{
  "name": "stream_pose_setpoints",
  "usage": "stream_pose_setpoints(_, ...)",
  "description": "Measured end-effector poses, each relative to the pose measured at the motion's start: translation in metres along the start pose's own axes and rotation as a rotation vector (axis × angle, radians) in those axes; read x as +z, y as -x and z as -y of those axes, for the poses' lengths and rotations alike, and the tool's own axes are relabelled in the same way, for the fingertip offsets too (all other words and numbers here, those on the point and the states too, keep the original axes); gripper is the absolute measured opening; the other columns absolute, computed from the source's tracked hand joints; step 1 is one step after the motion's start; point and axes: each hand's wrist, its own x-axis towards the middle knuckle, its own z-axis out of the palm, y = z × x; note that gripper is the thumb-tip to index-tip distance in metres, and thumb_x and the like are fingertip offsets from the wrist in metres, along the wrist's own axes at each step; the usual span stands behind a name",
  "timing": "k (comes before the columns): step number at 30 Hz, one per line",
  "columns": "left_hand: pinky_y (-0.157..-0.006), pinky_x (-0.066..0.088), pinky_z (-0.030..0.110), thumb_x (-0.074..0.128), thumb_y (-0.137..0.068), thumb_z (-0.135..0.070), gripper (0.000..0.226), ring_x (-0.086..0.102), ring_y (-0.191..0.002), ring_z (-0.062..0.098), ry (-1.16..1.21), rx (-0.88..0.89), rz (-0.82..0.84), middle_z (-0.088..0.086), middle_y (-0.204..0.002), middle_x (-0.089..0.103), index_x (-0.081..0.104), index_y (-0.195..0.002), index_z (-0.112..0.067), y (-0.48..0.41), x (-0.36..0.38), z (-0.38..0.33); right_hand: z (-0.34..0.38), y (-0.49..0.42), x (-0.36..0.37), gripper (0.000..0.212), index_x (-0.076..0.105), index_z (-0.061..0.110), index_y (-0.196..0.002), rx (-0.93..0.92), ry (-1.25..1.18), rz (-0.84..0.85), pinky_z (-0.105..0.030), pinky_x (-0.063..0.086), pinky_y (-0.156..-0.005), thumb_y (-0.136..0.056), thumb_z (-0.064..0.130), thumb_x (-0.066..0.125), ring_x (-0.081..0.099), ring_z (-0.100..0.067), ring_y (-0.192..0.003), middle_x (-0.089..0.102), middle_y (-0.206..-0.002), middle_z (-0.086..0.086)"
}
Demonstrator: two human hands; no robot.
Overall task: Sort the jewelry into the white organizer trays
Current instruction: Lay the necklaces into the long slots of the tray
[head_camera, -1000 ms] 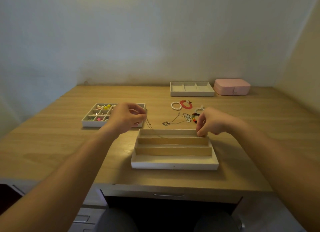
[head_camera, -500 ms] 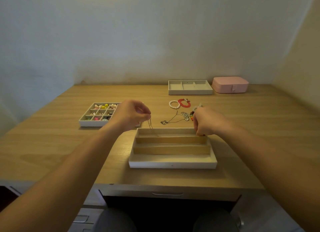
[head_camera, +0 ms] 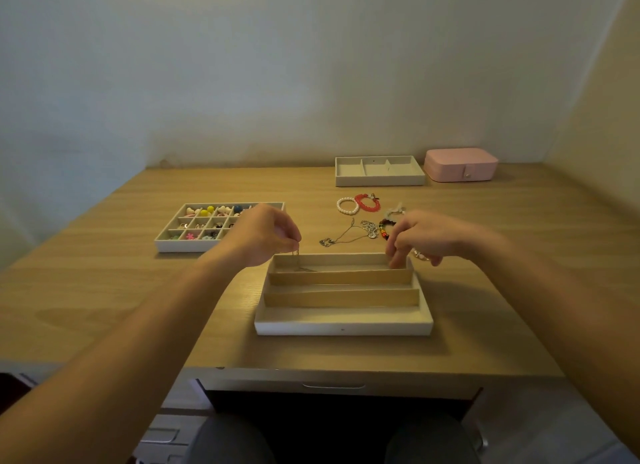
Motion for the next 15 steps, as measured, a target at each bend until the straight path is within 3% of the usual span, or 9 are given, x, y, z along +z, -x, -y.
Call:
stream_pose_setpoints(4, -0.072, 0.05, 0.023, 0.081, -0.081, -0.012, 0.013, 0.065, -0.084, 0.008, -0.082, 0.033, 0.02, -0.008, -0.082, 0.071, 0.076, -0.08, -0.024, 0.001, 0.002, 0.003, 0.003, 0.002, 0.003, 0.025, 0.073, 0.018, -0.1, 0.02, 0.067, 0.003, -0.03, 0.052, -0.059, -0.096, 0.009, 0.05, 0.066, -0.018, -0.086, 0.078, -0.086, 0.008)
stream_pose_setpoints(6, -0.075, 0.052, 0.026, 0.08, -0.082, -0.015, 0.015, 0.065, -0.083, 0.008, -0.17, 0.056, 0.053, -0.01, -0.081, 0.071, 0.075, -0.079, -0.028, 0.001, 0.003, 0.006, 0.006, 0.003, 0.003, 0.026, 0.073, 0.019, -0.101, 0.028, 0.075, 0.003, -0.033, 0.055, -0.065, -0.097, 0.01, 0.049, 0.067, -0.018, -0.098, 0.078, -0.09, 0.006)
stream_pose_setpoints(10, -0.077, 0.059, 0.036, 0.078, -0.083, -0.018, 0.015, 0.065, -0.079, 0.007, -0.319, 0.079, 0.07, -0.012, -0.081, 0.071, 0.076, -0.08, -0.032, 0.001, 0.002, 0.012, 0.008, 0.005, 0.002, 0.025, 0.072, 0.018, -0.101, 0.029, 0.08, 0.008, -0.034, 0.054, -0.065, -0.098, 0.011, 0.048, 0.067, -0.017, -0.097, 0.079, -0.091, 0.006)
stream_pose_setpoints(15, -0.075, 0.059, 0.039, 0.077, -0.084, -0.022, 0.013, 0.063, -0.08, 0.008, -0.491, 0.1, 0.06, -0.017, -0.082, 0.07, 0.076, -0.083, -0.035, 0.005, -0.001, 0.016, 0.009, 0.004, 0.002, 0.023, 0.072, 0.017, -0.102, 0.041, 0.106, 0.008, -0.032, 0.052, -0.063, -0.099, 0.016, 0.049, 0.066, -0.015, -0.087, 0.079, -0.091, 0.007)
